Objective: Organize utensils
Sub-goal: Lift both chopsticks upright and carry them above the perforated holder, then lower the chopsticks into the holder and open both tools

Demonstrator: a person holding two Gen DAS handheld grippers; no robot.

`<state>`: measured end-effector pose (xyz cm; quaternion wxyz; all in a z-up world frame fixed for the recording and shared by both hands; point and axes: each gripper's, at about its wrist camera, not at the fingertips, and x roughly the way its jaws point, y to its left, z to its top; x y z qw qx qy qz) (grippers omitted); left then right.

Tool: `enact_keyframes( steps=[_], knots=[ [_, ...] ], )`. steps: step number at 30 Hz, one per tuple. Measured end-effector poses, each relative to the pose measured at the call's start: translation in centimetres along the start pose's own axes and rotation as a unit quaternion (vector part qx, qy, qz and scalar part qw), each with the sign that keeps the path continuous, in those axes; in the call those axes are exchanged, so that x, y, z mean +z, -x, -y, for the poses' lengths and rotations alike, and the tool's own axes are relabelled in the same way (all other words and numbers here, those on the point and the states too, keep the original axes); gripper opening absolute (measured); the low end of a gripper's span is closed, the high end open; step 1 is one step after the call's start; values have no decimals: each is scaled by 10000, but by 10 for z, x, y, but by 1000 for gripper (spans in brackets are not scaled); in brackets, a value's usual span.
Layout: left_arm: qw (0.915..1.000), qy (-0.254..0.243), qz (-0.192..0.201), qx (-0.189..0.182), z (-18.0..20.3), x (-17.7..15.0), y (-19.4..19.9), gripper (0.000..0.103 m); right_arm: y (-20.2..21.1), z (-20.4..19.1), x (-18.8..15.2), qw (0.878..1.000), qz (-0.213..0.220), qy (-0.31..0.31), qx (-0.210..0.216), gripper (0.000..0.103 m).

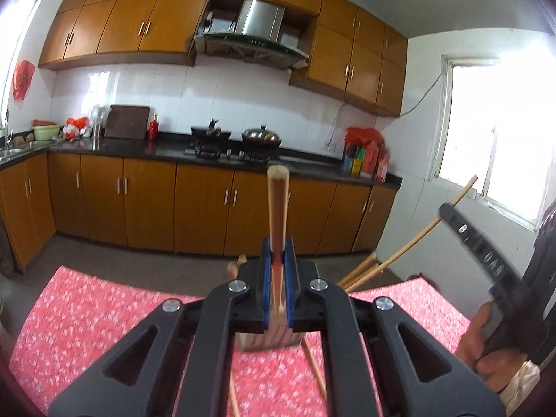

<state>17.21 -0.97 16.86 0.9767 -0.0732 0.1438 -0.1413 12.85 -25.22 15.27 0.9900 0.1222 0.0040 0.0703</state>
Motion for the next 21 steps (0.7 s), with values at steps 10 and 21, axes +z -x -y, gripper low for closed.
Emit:
enact_keyframes(
  steps=[10,21],
  knots=[
    [9992,-28,70,401,5,0,-61,8,-45,-7,-28,9995,-231,220,-70,7],
    [9977,392,-446,328,-24,-26,-100,13,-67,-7,-56,9962,-786,341,-175,9]
  ],
)
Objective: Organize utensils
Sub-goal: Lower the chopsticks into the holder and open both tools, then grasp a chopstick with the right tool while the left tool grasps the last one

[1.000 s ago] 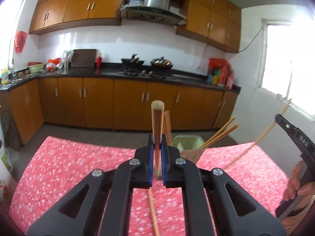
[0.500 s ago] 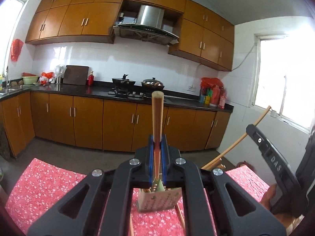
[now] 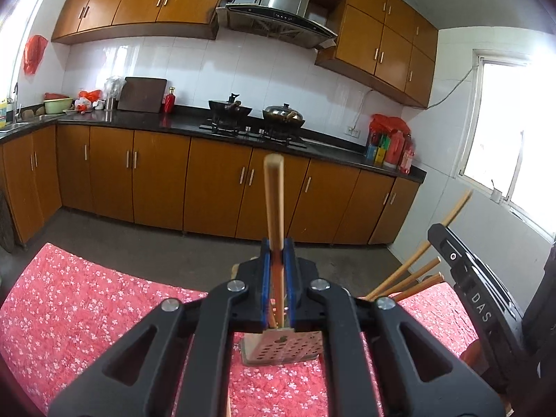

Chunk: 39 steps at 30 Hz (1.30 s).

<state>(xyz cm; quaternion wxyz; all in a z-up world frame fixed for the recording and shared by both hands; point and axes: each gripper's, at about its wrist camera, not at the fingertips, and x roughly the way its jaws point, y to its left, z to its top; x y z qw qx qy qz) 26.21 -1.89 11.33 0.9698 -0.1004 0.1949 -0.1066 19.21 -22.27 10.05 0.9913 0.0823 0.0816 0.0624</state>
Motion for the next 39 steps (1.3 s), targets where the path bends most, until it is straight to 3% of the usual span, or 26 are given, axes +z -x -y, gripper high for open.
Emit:
enact_keyframes(
  steps=[1,4,11,15,20,25,28,31,33,39],
  knots=[
    [10000,2,2,0,-2,-1,2,16,0,1,0,10000,-19,-14,-12,11],
    [10000,21,30,41,-3,-1,7,25,5,6,4,9999,-3,-139,-15,31],
    [9996,81,245,100,-8,0,41,31,34,15,12,9999,41,-134,-84,34],
    [9993,-8,247,286,-16,-12,65,35,54,30,-5,9993,-222,-208,-222,39],
    [9960,-205,-166,853,-41,-58,72,41,45,54,-73,9886,-1388,-163,-560,39],
    [9810,-438,-1147,1504,-75,-127,43,41,21,75,-143,9559,-2796,-635,-633,39],
    [9737,-285,-1615,1582,-92,-154,30,41,21,63,-164,9469,-3133,-585,-413,37],
    [9696,-96,-1886,1556,-102,-170,25,41,17,46,-174,9424,-3320,-354,-192,27],
    [9699,-1,-1934,1480,-104,-179,27,41,14,36,-183,9383,-3449,-218,-112,20],
    [9738,6,-1911,1231,-91,-182,28,41,15,29,-202,9322,-3613,6,-212,18]
  ],
)
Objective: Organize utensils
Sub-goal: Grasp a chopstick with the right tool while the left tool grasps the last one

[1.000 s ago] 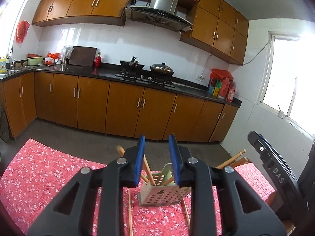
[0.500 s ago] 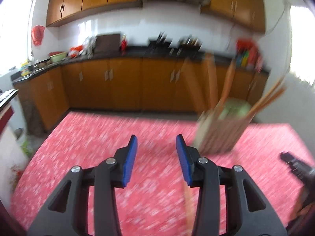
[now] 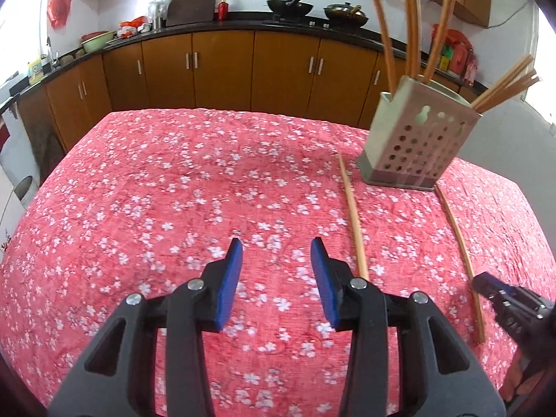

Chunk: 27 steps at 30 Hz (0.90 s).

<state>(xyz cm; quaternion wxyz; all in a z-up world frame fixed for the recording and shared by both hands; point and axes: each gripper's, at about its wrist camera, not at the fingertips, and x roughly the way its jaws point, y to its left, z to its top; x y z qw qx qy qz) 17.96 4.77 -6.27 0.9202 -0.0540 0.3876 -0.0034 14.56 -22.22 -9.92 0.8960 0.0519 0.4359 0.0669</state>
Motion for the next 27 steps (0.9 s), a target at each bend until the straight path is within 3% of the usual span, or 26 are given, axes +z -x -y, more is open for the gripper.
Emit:
enact_keyframes(
  steps=[2,5,18,24,27],
  knots=[
    [10000,-25,-15,-84,4,0,-1,41,-2,-2,-4,10000,-16,31,-59,17],
    [9998,-70,-78,-163,13,-1,-5,41,-4,-2,-6,9997,63,93,-199,9],
    [9969,-535,-322,-469,59,-10,-22,41,-1,54,9,9954,185,-759,-561,8],
    [9948,-792,-612,-176,73,-22,-46,23,2,52,6,9959,214,-688,-543,8],
    [9949,-881,-488,0,70,-24,-50,15,4,46,2,9963,214,-632,-534,8]
  ],
)
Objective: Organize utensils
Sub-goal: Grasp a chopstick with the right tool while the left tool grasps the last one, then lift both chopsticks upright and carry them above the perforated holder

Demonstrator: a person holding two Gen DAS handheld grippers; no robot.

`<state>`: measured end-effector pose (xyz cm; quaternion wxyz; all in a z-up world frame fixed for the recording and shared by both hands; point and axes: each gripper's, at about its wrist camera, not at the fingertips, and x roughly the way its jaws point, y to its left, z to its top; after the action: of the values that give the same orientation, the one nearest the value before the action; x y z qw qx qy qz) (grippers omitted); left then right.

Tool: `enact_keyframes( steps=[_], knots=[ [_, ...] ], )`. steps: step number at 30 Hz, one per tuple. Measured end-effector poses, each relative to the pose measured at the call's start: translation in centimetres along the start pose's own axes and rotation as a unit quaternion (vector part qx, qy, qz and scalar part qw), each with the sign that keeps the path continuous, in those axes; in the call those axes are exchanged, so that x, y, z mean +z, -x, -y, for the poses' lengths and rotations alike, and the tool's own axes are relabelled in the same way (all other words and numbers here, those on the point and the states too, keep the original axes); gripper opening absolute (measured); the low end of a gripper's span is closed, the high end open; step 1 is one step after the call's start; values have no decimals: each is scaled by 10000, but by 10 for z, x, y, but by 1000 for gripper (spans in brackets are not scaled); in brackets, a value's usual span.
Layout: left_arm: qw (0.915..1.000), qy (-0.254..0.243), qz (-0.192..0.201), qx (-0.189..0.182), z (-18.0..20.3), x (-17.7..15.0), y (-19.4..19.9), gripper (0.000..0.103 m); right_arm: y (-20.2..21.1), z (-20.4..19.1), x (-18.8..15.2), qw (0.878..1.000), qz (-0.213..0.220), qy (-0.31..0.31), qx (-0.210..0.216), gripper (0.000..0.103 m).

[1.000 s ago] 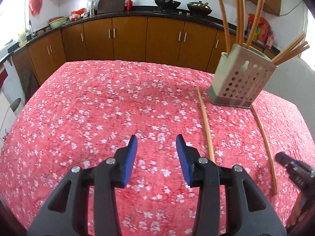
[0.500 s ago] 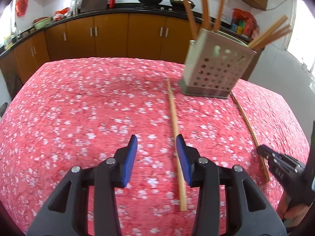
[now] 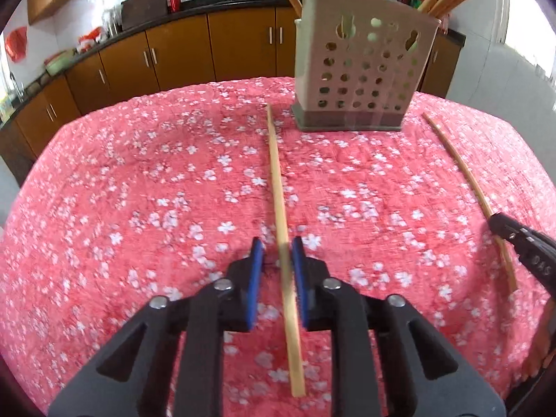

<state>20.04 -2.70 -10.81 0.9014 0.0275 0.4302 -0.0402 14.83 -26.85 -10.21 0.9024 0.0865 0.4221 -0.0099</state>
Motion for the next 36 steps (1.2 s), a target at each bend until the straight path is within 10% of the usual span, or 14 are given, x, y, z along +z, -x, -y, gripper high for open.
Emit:
enact_keyframes(
  steps=[13,36],
  knots=[
    [9977,591,8,323,-73,11,-13,13,-19,-10,13,9994,4,304,-144,8],
    [9971,740,25,145,-79,9,-8,16,-20,-9,13,9995,9,290,-132,8]
  ],
)
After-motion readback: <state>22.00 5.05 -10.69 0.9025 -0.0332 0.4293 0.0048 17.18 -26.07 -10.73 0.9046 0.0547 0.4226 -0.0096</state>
